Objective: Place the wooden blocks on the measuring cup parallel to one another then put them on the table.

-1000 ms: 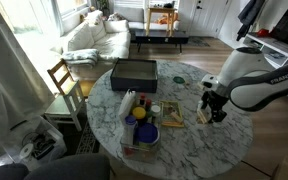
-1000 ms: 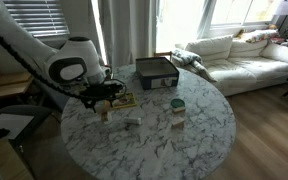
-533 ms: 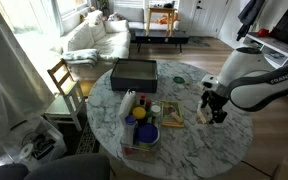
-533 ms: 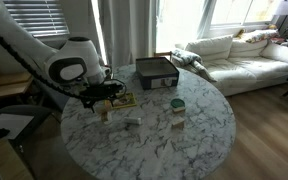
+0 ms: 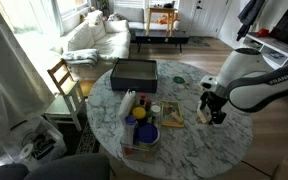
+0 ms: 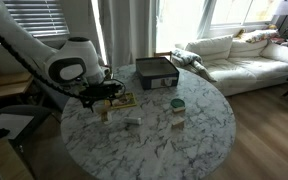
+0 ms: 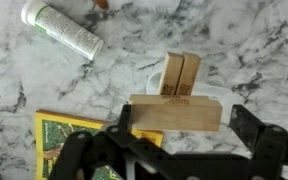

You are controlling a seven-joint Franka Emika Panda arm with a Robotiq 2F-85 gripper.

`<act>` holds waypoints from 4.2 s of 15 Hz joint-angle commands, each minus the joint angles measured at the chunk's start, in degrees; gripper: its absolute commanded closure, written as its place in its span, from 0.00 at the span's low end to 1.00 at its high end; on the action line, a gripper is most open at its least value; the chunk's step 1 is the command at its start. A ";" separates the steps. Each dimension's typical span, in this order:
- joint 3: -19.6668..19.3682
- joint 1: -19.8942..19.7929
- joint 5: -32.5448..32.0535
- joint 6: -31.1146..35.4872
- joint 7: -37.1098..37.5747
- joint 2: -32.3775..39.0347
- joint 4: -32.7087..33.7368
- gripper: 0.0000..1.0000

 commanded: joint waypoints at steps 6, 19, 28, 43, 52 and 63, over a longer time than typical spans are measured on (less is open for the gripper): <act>0.75 -0.38 2.29 1.07 -1.93 1.48 -0.12 0.00; 1.38 -0.83 4.38 2.14 -2.27 2.85 0.29 0.00; 1.19 -1.00 3.44 3.45 -2.10 2.14 0.13 0.00; 1.06 -1.60 2.99 4.77 -3.56 3.42 0.68 0.00; 1.13 -1.92 3.11 4.95 -4.48 3.67 0.93 0.00; 1.51 -2.16 3.60 5.25 -6.37 4.79 1.54 0.00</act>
